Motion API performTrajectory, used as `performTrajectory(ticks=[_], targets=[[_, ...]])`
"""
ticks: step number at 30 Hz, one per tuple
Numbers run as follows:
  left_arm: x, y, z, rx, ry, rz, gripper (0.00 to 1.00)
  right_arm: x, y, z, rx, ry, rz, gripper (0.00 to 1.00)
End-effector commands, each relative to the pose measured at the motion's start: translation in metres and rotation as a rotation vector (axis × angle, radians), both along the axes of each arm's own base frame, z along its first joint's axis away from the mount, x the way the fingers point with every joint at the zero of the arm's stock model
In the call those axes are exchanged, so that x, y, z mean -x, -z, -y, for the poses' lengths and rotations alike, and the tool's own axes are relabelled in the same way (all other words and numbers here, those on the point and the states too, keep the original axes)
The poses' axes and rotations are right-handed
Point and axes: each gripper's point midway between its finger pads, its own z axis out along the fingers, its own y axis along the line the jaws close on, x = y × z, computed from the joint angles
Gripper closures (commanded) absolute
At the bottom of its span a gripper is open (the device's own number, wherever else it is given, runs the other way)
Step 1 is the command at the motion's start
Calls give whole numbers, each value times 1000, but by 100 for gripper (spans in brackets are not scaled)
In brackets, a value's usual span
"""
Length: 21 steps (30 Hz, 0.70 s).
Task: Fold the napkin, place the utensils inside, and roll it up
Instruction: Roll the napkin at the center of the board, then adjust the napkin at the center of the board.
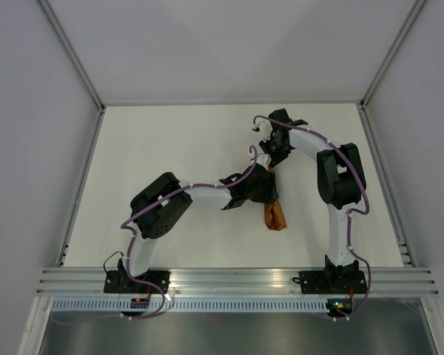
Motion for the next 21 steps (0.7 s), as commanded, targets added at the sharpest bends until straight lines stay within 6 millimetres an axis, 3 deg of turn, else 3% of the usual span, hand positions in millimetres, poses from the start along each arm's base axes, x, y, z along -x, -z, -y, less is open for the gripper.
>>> performTrajectory(ticks=[1, 21], targets=[[7, -4, -6, -42, 55, 13, 43, 0, -2, 10, 33, 48, 3, 74], [-5, -37, 9, 10, 72, 82, 42, 1, -7, 11, 26, 56, 5, 74]])
